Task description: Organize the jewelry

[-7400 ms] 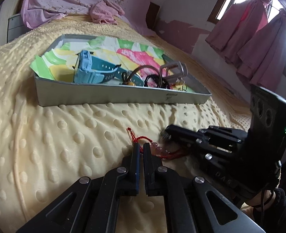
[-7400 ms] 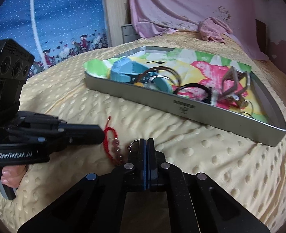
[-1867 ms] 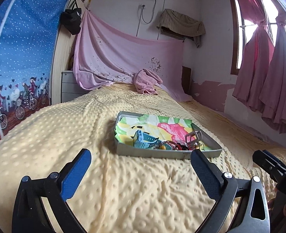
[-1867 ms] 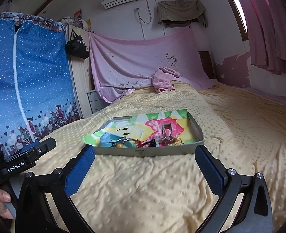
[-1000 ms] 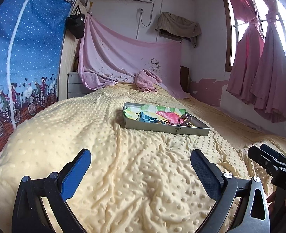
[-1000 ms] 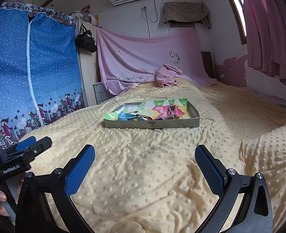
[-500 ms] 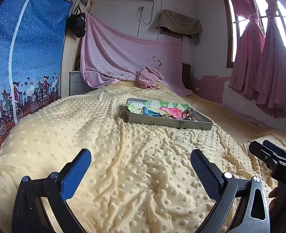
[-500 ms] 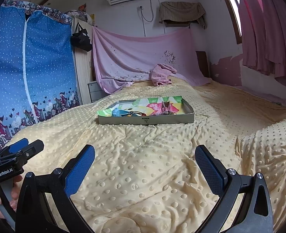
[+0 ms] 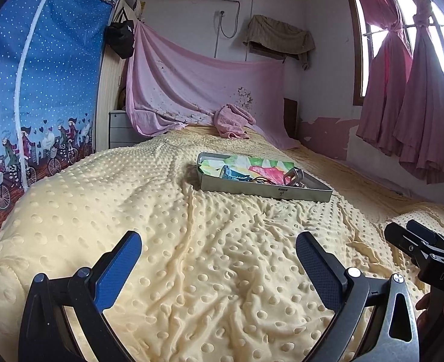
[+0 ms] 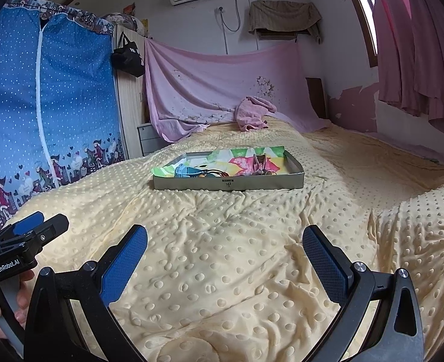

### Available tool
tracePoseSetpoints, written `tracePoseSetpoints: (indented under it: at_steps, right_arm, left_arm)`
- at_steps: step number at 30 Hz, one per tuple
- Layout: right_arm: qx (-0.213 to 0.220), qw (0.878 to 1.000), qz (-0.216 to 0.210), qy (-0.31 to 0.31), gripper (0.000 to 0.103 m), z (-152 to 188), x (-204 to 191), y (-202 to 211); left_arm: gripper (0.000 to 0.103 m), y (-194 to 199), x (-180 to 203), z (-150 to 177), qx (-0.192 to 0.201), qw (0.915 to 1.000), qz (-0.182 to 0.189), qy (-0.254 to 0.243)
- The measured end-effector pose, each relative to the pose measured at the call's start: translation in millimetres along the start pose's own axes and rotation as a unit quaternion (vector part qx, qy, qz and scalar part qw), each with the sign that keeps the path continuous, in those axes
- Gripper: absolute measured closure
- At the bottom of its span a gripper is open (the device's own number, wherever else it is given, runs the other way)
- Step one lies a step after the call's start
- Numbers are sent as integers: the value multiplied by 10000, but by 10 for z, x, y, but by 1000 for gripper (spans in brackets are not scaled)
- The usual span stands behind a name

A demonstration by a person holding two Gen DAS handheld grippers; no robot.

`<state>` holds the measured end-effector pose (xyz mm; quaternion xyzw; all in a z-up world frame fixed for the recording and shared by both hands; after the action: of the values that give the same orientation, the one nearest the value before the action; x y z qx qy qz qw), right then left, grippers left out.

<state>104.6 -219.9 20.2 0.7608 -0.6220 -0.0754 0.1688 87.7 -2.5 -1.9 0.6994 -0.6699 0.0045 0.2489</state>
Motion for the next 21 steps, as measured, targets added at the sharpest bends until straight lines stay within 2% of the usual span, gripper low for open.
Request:
tracePoseSetpoints:
  at_steps: [21]
  right_arm:
    - [0,10000,-6,-9,2,14,-4,-9]
  left_arm:
    - [0,8,-5,-10,2,10000,1,-1]
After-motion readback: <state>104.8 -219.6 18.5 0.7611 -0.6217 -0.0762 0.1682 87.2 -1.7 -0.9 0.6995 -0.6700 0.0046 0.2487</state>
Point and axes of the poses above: each gripper's, at about its wrist camera, not at the fingertips, and y roughly against the way its jaws point, x to its right, z to its underside, the point moved 8 cm from there along -y, roughly the way its jaws point, and after that the axes turned 14 degrees about y, right-handed, at the moved point
